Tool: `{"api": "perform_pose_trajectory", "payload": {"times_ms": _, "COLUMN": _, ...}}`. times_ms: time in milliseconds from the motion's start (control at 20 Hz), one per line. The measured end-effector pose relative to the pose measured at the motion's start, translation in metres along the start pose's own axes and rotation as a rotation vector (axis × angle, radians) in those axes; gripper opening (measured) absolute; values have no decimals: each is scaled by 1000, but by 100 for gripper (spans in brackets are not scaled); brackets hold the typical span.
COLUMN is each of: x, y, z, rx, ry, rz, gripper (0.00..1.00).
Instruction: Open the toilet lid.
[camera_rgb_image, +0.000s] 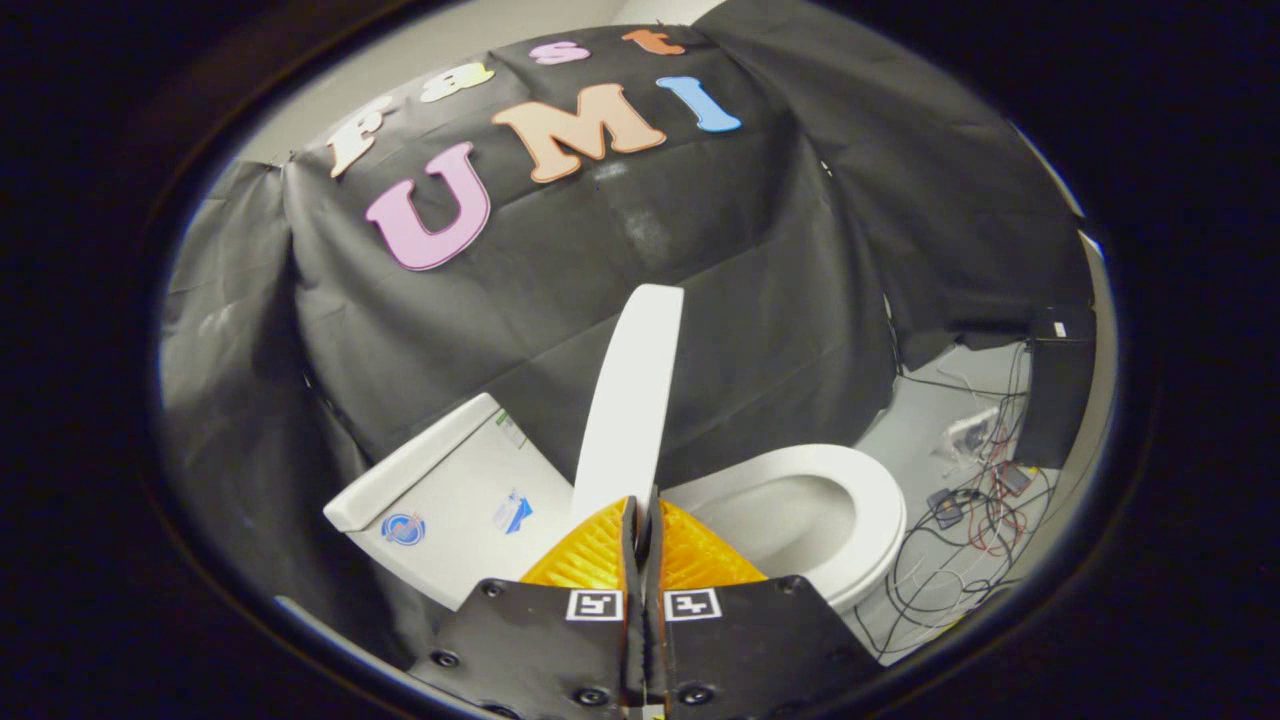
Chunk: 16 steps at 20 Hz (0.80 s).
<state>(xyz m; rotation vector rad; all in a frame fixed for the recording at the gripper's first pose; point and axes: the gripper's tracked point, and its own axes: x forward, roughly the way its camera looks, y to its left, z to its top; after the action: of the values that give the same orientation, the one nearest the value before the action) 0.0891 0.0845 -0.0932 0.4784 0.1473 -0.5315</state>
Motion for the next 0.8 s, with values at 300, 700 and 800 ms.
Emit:
{"api": "perform_pose_trajectory", "payload": {"times_ms": 300, "x": 0, "y": 35, "z": 5, "rx": -133, "ry": 1, "rz": 34, "gripper": 1}}
{"api": "perform_pose_trajectory", "payload": {"times_ms": 700, "x": 4, "y": 80, "z": 7, "rx": -258, "ry": 3, "rz": 70, "gripper": 1}}
{"api": "perform_pose_trajectory", "payload": {"times_ms": 800, "x": 6, "y": 97, "z": 6, "rx": -312, "ry": 4, "rz": 81, "gripper": 1}}
